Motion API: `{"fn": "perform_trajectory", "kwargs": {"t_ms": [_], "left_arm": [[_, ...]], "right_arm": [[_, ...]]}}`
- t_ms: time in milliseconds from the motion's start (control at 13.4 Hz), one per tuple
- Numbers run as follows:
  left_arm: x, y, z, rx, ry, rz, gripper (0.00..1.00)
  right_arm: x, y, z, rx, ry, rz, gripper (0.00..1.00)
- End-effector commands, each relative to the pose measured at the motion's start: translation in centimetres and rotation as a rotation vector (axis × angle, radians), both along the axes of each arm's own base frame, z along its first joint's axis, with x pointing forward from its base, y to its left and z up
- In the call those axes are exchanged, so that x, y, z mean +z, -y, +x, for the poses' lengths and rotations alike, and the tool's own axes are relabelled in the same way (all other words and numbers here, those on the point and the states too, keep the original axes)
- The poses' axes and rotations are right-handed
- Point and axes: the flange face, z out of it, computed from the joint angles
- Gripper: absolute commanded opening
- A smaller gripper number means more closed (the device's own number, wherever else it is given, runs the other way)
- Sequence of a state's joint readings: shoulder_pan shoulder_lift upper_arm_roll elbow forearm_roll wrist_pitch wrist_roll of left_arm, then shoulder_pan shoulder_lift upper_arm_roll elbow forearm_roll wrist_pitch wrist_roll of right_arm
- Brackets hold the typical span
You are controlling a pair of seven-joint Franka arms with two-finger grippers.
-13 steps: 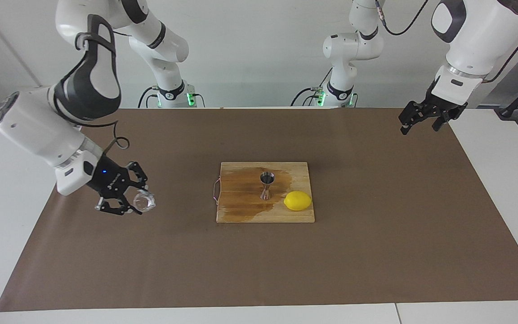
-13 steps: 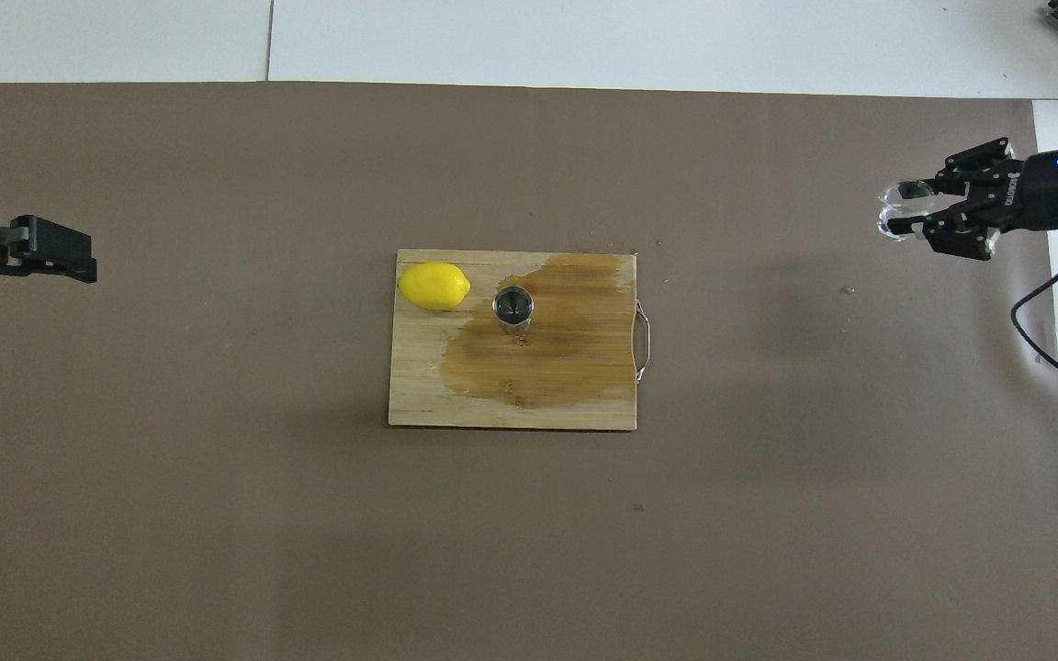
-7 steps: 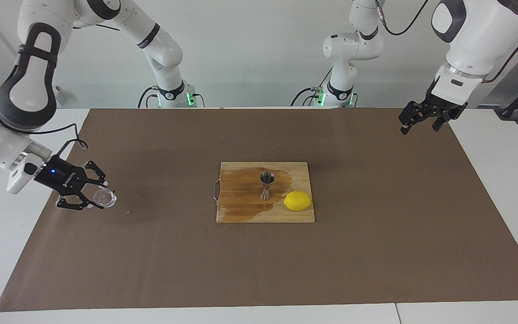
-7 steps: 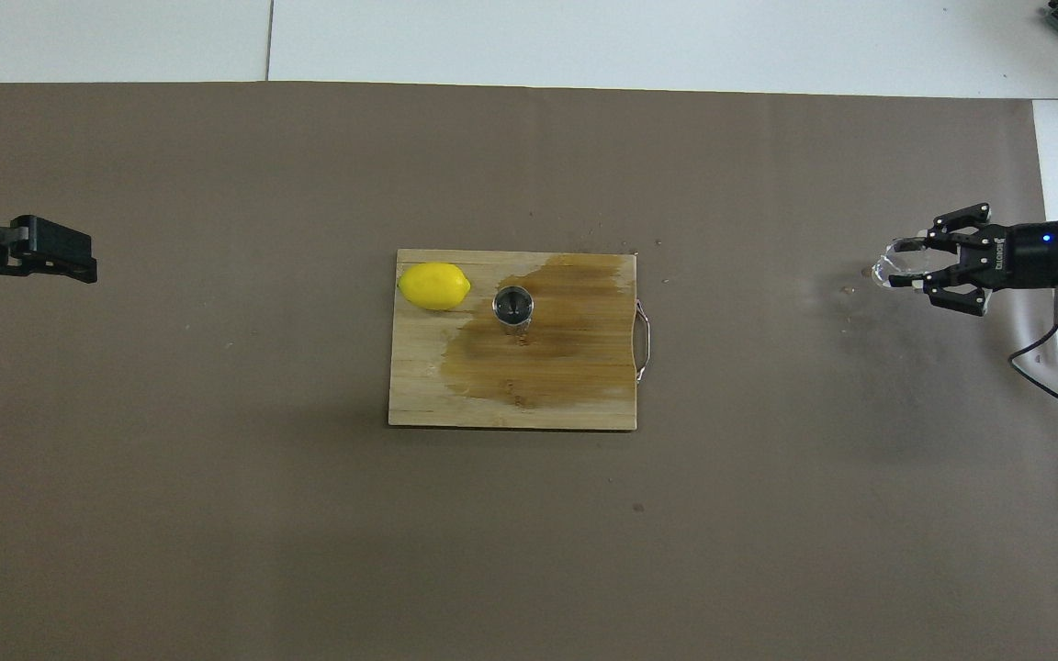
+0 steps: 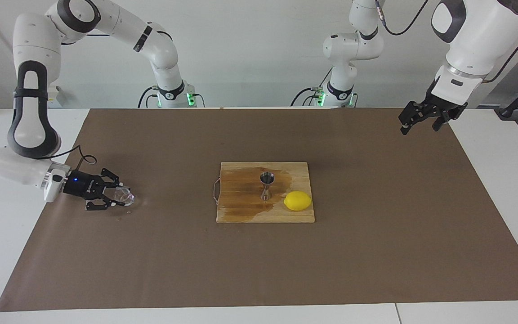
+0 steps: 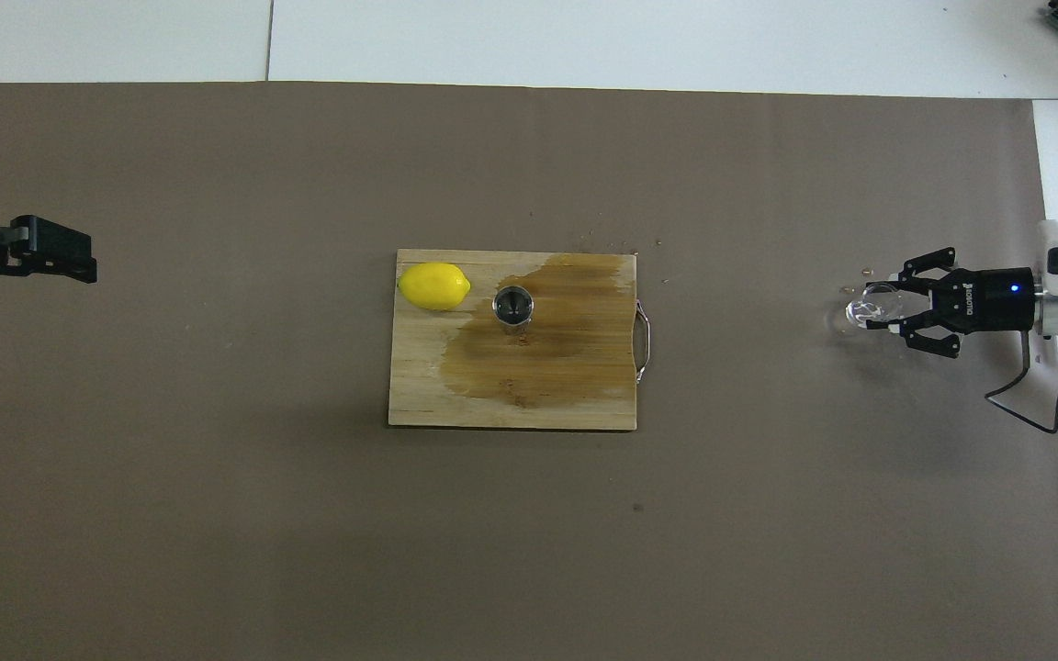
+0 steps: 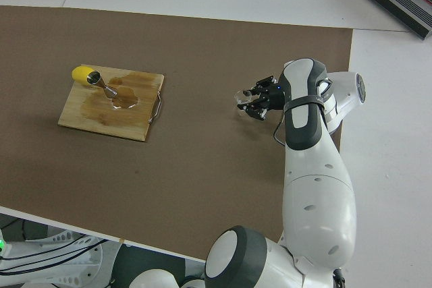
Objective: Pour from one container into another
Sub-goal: 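Carry the clear glass with the right gripper away from the board, then set the clear glass down on the table and open the right gripper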
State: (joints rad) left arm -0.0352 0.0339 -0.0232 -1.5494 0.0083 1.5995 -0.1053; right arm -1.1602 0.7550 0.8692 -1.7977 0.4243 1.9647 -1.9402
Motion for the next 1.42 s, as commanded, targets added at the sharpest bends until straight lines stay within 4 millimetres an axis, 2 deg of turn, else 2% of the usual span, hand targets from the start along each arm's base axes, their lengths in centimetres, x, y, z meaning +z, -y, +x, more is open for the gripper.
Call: {"fn": "perform_trajectory", "kwargs": {"t_ms": [0, 149, 298, 671, 745, 820, 894, 1043, 1118, 1342], "left_arm": [[0.3, -0.1, -0.6, 0.008, 0.003, -0.007, 1.0], [0.3, -0.1, -0.6, 0.007, 0.006, -0.007, 1.0], [0.4, -0.1, -0.5, 0.007, 0.014, -0.007, 1.0], [0.5, 0.1, -0.4, 0.002, 0.019, -0.007, 1.0], [0.5, 0.1, -0.4, 0.002, 0.025, -0.008, 1.0], [0.6, 0.1, -0.3, 0.004, 0.028, -0.008, 1.0], [0.6, 0.0, -0.4, 0.005, 0.028, -0.008, 1.0], [0.6, 0.0, -0.4, 0.007, 0.028, -0.008, 1.0], [0.6, 0.1, -0.4, 0.004, 0.029, -0.008, 1.0], [0.6, -0.4, -0.3, 0.014, 0.031, -0.011, 1.0]], "right_arm": [[-0.3, 0.6, -1.5, -0.005, 0.039, -0.011, 0.0], [-0.7, 1.9, -1.9, -0.039, 0.047, -0.038, 0.0], [-0.7, 2.5, -1.4, -0.075, 0.073, -0.074, 0.0], [-1.1, 1.8, -1.5, -0.05, 0.084, -0.075, 0.03], [-1.2, 1.4, -1.6, -0.04, 0.086, -0.071, 0.13], [-1.2, 1.3, -1.6, -0.039, 0.085, -0.071, 0.76], [-1.1, 1.1, -1.5, -0.027, 0.092, -0.07, 1.0], [0.8, -0.4, -0.2, -0.013, 0.118, -0.084, 1.0], [2.8, -1.0, 0.7, -0.018, 0.124, -0.113, 1.0], [8.4, -3.6, 1.8, -0.15, -0.022, -0.182, 1.0]]}}
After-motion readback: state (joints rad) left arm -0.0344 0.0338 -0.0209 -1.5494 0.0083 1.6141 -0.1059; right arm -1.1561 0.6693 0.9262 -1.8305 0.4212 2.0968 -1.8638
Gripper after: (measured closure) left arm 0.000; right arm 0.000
